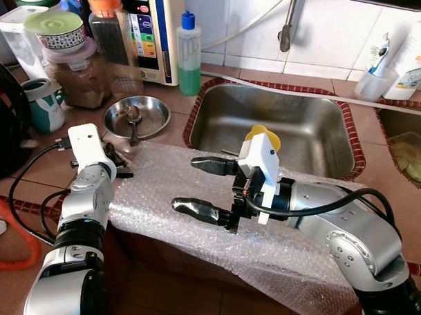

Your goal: Kitchen organization

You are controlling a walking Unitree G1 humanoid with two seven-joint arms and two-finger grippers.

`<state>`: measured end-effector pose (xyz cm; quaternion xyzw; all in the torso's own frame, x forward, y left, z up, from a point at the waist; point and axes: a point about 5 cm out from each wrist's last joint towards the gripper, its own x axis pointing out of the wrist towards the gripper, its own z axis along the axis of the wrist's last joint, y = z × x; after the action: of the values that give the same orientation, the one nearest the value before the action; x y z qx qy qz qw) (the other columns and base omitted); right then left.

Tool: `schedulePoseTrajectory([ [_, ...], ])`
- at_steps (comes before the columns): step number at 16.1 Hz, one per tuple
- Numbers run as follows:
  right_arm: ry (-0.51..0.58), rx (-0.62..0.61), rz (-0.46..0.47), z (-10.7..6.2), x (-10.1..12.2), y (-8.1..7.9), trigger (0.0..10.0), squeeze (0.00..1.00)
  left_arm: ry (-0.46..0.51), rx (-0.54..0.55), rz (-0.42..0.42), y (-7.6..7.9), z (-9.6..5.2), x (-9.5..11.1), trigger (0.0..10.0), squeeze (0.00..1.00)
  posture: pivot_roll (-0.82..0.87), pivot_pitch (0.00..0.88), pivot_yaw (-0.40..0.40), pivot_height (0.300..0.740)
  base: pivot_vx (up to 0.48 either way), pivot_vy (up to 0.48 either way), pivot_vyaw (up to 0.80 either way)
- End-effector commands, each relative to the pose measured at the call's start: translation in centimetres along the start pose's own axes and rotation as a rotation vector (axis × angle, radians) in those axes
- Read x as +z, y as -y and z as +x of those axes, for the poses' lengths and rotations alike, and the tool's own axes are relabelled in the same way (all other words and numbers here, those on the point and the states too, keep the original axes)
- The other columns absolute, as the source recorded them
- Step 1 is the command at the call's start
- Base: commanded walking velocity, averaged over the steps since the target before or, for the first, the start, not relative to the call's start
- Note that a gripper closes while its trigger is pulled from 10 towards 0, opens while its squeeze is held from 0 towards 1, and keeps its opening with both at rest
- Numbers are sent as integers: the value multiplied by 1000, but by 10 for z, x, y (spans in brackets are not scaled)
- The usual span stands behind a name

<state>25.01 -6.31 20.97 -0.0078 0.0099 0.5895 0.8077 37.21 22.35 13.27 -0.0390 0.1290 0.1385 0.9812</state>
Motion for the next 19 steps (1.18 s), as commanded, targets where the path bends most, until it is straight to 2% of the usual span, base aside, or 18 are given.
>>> schedulePoseTrajectory([
  [1,-14,-10,-22,0,-1,0,10000,0,-101,18,9,-4,-2,-25,0,0,7,81,-15,740,0,0,0],
  [4,16,-148,-55,3,2,14,10000,0,-98,20,12,-4,-2,-26,0,0,7,81,-14,740,0,0,0],
  [14,12,-181,-86,4,-1,18,10000,0,-70,37,18,-7,-2,-23,0,0,11,84,-12,740,0,0,0],
  [19,14,-184,-90,4,-1,19,10000,0,-42,100,19,-17,-3,-20,0,0,11,85,-12,740,0,0,0],
])
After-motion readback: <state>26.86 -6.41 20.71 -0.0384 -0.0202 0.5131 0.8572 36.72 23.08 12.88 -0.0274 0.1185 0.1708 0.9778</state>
